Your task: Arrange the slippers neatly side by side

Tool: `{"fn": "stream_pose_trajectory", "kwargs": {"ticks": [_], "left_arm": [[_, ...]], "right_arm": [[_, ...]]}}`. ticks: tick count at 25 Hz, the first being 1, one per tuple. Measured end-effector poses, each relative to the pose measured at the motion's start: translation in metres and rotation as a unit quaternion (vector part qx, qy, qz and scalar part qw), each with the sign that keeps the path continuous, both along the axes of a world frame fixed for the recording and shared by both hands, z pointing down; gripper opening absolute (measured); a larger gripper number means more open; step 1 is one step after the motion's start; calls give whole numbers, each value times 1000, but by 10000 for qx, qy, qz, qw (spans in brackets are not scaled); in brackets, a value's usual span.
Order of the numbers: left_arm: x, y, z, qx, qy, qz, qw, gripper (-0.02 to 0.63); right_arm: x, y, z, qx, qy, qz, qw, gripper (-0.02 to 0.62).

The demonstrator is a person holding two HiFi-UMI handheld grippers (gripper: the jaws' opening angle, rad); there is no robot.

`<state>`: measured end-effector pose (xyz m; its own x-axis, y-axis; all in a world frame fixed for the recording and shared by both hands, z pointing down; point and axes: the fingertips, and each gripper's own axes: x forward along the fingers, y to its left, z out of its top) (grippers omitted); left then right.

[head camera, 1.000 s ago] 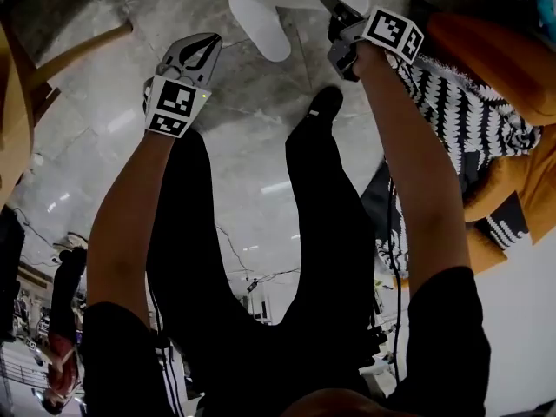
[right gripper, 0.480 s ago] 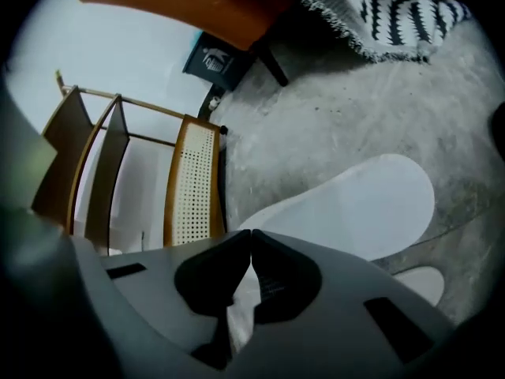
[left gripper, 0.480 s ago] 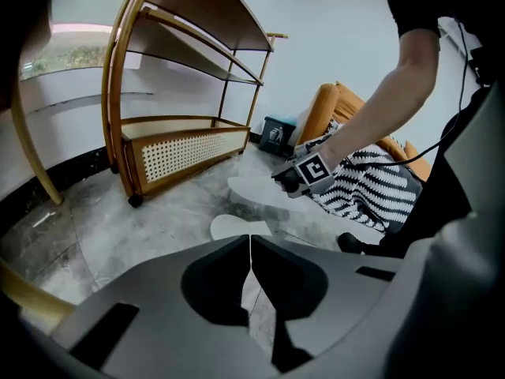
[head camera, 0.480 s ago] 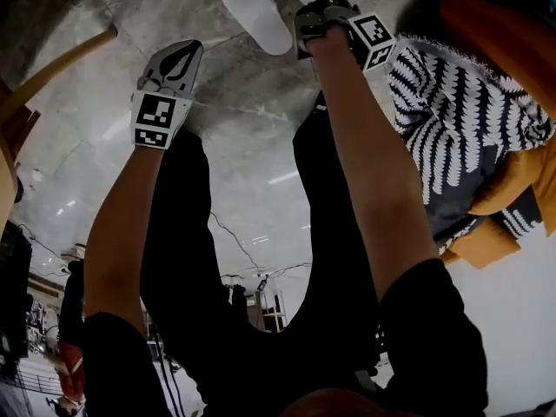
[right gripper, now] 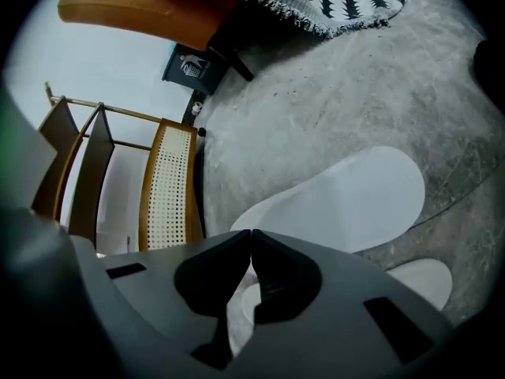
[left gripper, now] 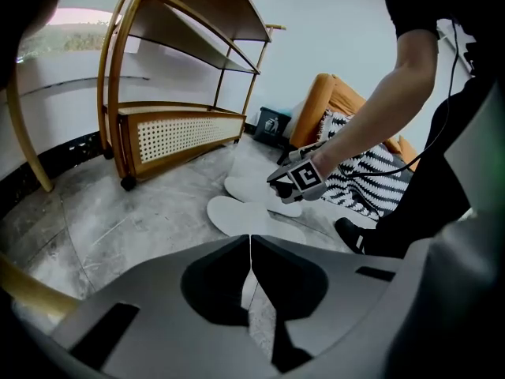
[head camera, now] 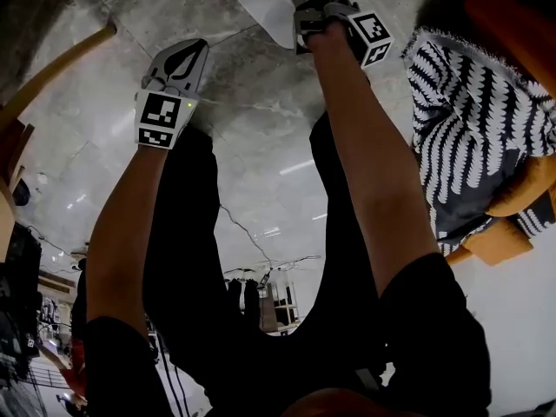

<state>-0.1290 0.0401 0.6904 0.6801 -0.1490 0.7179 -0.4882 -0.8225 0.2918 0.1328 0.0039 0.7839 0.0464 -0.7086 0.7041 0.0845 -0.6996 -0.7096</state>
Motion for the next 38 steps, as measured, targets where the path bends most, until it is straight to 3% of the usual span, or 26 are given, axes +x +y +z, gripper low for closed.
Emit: {"fn": "stream_pose_trajectory", "kwargs": {"ticks": [8,12,17,21,23,24,27,29,30,33,35,38], "left_arm": [[-2,-2,7,-44,-166,277,9995,20],[-4,-6,7,-56,-259,261,9993,20],[2,-2,1,-37,-247,326,9992,20],[4,3,-3,-49,-241,308,9992,21],[5,6,-3,-56,-261,351,9990,20],[5,6,-4,-56,-285,366,9989,21],[6,7,-13,-89,-377,319,9987,20],[10,5,-25,-105,-431,241,9987,20],[13,3,-34,-103,-445,189,9988,20],[29,-2,-79,-98,-397,13,9992,20],[43,-3,-123,-58,-278,-56,9996,20],[69,-30,-200,309,64,-177,9993,17]], "right_arm": [[-12,0,2,65,-299,61,9995,35],[-17,6,6,18,-610,353,9975,35],[-29,10,9,-84,-985,360,9944,36],[-33,9,5,-94,-888,-103,9960,50],[-28,8,0,-106,-761,-323,9965,143],[-26,8,-3,-174,-708,-458,9963,147],[-24,25,-12,-787,-545,-1247,9876,135],[-19,38,-26,-1229,-130,-2200,9676,90],[-15,41,-38,-1312,209,-2755,9521,51],[-11,35,-100,-860,1244,-4310,8896,34],[-13,28,-160,-274,1963,-5142,8344,31],[-19,-2,-258,811,3192,-6061,7240,31]]}}
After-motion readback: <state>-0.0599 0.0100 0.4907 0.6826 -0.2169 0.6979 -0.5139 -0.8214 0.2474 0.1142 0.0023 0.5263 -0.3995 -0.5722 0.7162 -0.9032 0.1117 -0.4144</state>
